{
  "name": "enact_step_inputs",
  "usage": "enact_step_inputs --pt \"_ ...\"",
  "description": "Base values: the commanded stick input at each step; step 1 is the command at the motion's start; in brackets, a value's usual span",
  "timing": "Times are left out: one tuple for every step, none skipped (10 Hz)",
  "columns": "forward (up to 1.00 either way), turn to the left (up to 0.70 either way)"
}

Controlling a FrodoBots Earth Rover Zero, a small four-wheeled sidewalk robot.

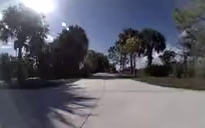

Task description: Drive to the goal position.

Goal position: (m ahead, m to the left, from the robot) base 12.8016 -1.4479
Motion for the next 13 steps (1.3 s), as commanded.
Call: enact_step_inputs --pt "0.85 0.00" --pt "0.85 0.00" --pt "0.85 0.00" --pt "0.85 0.00" --pt "0.85 0.00" --pt "0.85 0.00" --pt "0.85 0.00" --pt "0.85 0.00" --pt "0.85 0.00" --pt "0.85 0.00" --pt "0.85 0.00" --pt "0.85 0.00" --pt "0.85 -0.02"
